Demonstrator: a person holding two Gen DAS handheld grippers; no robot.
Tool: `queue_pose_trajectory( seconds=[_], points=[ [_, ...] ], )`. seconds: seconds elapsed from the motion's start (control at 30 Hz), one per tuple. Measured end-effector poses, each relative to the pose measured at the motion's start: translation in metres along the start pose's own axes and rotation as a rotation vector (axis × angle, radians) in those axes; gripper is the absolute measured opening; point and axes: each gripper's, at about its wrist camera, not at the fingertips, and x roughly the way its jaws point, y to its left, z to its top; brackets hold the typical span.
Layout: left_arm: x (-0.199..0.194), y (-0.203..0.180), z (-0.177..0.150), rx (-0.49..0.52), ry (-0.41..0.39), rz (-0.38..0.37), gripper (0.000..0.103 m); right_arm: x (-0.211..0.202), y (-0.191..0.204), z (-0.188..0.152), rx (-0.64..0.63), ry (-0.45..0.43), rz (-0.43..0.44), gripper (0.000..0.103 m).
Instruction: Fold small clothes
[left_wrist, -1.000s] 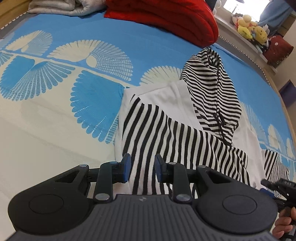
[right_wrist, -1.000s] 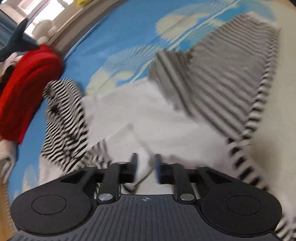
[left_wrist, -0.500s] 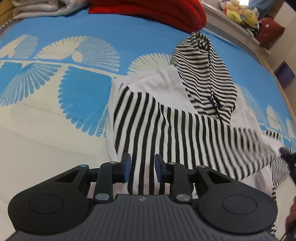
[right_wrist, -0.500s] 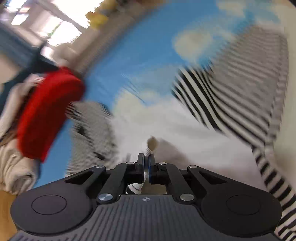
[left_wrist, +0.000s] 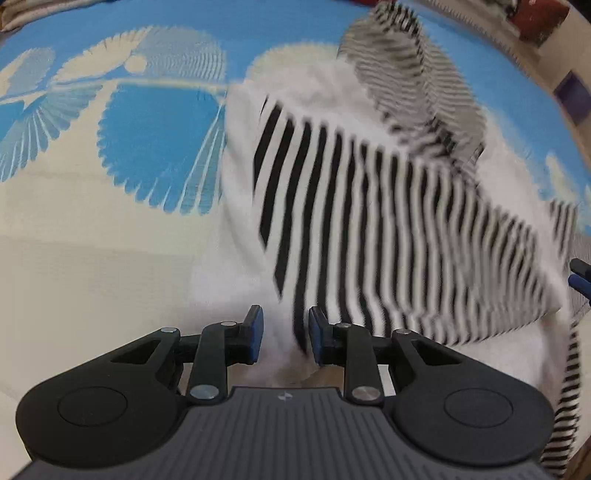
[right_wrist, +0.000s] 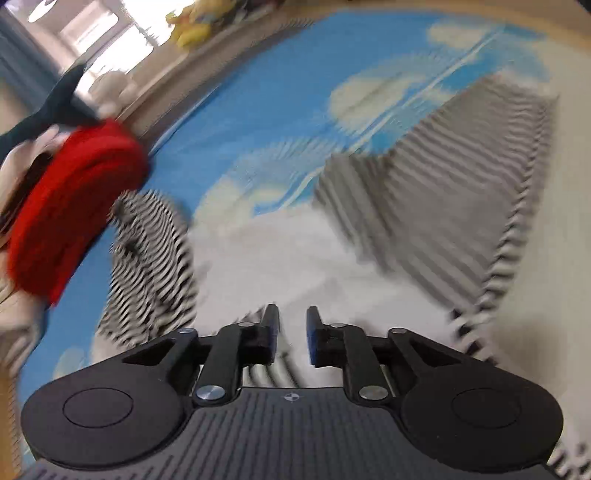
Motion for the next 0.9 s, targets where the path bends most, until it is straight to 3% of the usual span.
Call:
queue_pose_trajectory(
  seconds=[0.1, 0.17, 0.23, 0.3, 0.4, 0.5, 0.67, 0.9],
  points=[
    [0.006, -0.001, -0.002, 0.014, 0.02, 0.028, 0.031, 0.031, -0.015, -0.005, 0.014, 0.182, -0.115, 0.023],
    [-0.007, -0.005, 0.003, 0.014, -0.018, 0.019, 0.031, 0.033, -0.027, -0.006, 0.065, 0.181, -0.125, 0.023],
    [-0.016, -0.01, 0.007, 0.023, -0.051, -0.024, 0.032, 0.027, -0.023, 0.001, 0.035, 0.157, -0.113, 0.026],
    [-0.008, -0.014, 0.006, 0.03, -0.017, -0.027, 0.032, 0.022, -0.021, 0.006, 0.019, 0.145, -0.077, 0.035],
    [0.005, -0.019, -0.001, 0.049, 0.02, 0.021, 0.032, 0.027, -0.032, 0.007, 0.057, 0.194, -0.142, 0.036],
    [-0.01, -0.027, 0.004, 0.059, -0.035, 0.02, 0.033, 0.019, -0.036, 0.017, 0.071, 0.156, -0.149, 0.038],
    [-0.037, -0.048, 0.01, 0.088, -0.131, -0.009, 0.034, -0.012, -0.034, 0.034, -0.023, 0.009, -0.118, 0.039],
    [-0.036, -0.09, 0.009, 0.135, -0.137, -0.046, 0.035, -0.036, -0.096, 0.075, 0.054, -0.105, -0.159, 0.039]
  ],
)
